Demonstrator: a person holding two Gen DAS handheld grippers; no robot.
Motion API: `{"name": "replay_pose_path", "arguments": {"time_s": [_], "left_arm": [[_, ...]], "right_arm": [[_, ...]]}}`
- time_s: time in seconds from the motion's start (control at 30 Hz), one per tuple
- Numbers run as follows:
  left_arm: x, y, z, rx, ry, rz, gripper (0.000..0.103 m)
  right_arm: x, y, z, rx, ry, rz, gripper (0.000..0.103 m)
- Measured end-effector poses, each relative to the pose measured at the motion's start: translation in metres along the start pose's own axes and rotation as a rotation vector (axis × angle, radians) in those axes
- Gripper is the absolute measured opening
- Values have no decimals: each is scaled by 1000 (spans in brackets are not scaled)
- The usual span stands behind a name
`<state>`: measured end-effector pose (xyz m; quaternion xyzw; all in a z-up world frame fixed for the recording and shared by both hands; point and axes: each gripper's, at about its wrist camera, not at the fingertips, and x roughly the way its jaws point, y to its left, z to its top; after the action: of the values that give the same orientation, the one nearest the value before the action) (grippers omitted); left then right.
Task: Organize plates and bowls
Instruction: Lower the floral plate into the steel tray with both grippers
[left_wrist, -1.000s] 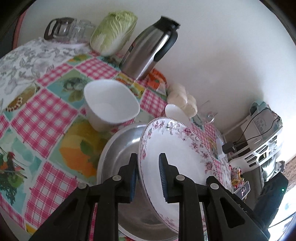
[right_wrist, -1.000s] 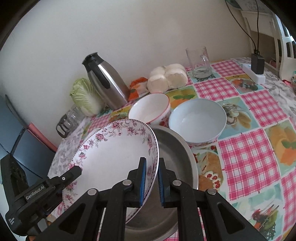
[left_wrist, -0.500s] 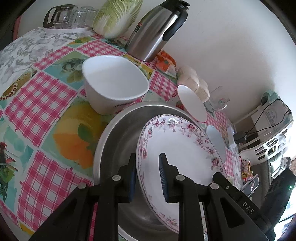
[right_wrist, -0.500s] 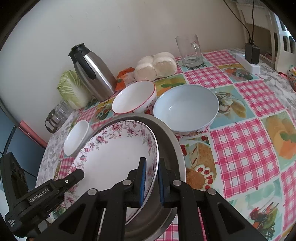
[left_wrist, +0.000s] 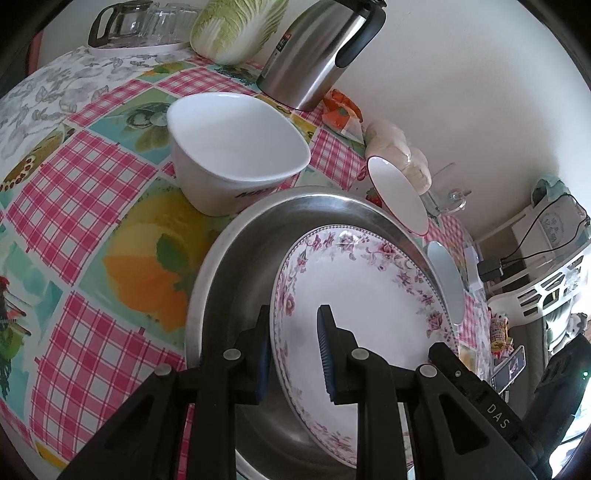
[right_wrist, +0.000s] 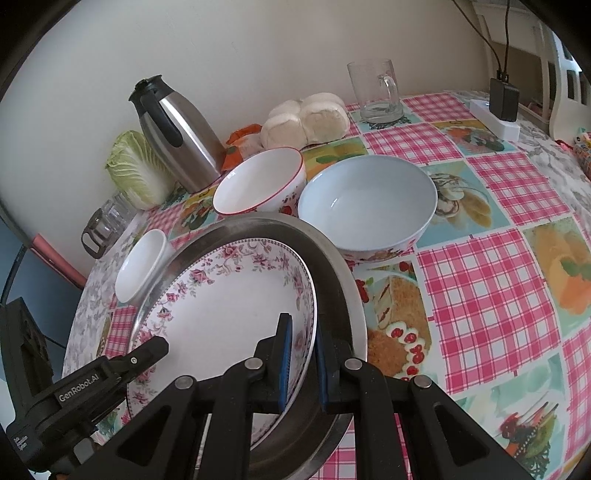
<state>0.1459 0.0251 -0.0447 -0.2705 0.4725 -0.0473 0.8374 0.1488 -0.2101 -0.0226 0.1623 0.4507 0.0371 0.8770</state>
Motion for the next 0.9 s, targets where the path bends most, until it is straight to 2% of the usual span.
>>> {"name": "replay_pose_path", "arguments": {"time_s": [0.37, 0.9], "left_arm": [[0, 2, 1, -17, 4, 36, 23], [2, -2, 4, 44, 20, 97, 25]], "right_arm": [[4, 7, 1, -48, 23, -43, 14], [5, 8, 2, -60, 33, -57, 14]]}}
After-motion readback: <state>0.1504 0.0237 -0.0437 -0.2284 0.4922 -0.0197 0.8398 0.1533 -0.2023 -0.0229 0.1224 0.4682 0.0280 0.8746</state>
